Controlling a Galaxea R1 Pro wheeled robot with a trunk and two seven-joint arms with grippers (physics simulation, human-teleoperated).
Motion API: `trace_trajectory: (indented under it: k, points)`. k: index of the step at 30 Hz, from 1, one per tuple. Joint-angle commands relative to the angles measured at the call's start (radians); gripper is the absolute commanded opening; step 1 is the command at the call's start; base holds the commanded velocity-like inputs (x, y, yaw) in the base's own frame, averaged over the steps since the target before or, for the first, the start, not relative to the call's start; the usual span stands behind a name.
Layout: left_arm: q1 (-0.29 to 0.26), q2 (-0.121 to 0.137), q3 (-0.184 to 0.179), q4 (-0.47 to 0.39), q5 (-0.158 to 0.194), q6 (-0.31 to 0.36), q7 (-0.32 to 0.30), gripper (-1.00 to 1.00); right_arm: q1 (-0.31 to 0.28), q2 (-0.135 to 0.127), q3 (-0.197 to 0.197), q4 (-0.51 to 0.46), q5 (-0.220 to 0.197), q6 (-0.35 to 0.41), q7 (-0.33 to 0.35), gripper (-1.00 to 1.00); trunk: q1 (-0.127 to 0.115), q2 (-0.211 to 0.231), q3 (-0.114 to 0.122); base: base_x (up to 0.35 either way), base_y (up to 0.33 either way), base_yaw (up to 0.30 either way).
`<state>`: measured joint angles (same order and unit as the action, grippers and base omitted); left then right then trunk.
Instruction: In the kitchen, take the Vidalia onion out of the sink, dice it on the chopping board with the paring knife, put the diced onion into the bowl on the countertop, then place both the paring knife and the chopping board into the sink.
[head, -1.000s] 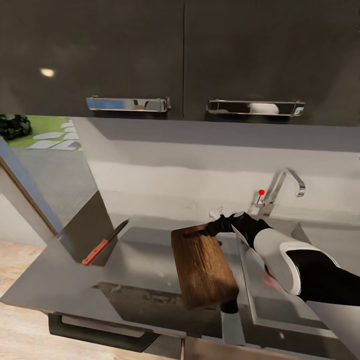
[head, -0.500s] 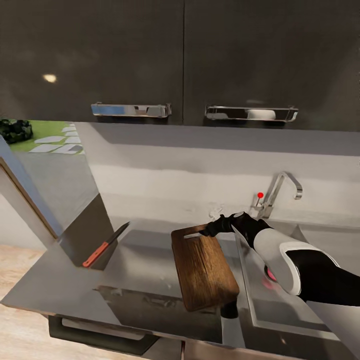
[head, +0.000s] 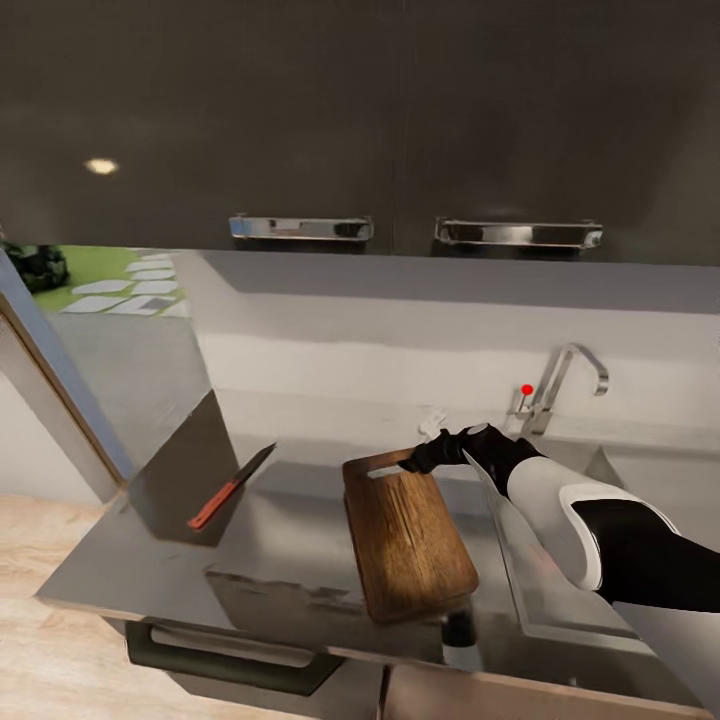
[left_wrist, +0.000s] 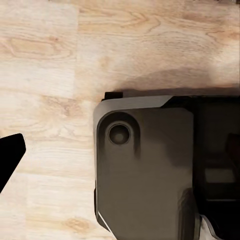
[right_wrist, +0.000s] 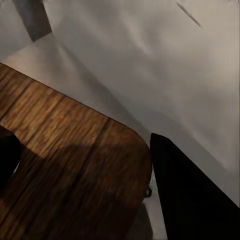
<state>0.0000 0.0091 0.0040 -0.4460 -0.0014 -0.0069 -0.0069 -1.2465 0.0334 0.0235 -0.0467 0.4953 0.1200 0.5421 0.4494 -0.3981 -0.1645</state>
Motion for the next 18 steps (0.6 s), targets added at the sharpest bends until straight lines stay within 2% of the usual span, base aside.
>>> trace_trajectory:
  k: [1,7,11,16,18]
  points:
    - [0.000,0.000,0.000,-0.001,0.000,-0.001,-0.001,1.00,-0.001,0.000,0.000,-0.002,-0.006,0.010,0.003,-1.00,0.001,-0.002,0.000,-0.018,0.281,-0.127]
    - [0.000,0.000,0.001,-0.002,-0.001,-0.001,-0.001,1.00,-0.001,-0.001,0.000,-0.003,-0.030,0.012,0.003,-1.00,0.001,-0.002,0.006,-0.006,0.254,-0.129]
    - [0.000,0.000,-0.001,-0.002,-0.002,-0.001,-0.001,1.00,-0.001,-0.002,-0.001,-0.004,-0.060,0.015,0.000,-1.00,0.001,-0.002,0.007,0.000,0.037,-0.016]
    - [0.000,0.000,-0.001,-0.001,-0.002,-0.001,-0.001,1.00,-0.001,-0.008,-0.008,-0.008,-0.066,0.018,-0.004,-1.00,0.001,-0.002,0.007,0.000,0.006,-0.003]
    - [0.000,0.000,-0.001,-0.001,-0.002,-0.001,-0.001,1.00,-0.001,-0.021,-0.034,-0.011,-0.076,0.021,-0.014,-1.00,0.001,-0.002,0.007,0.000,0.001,0.000]
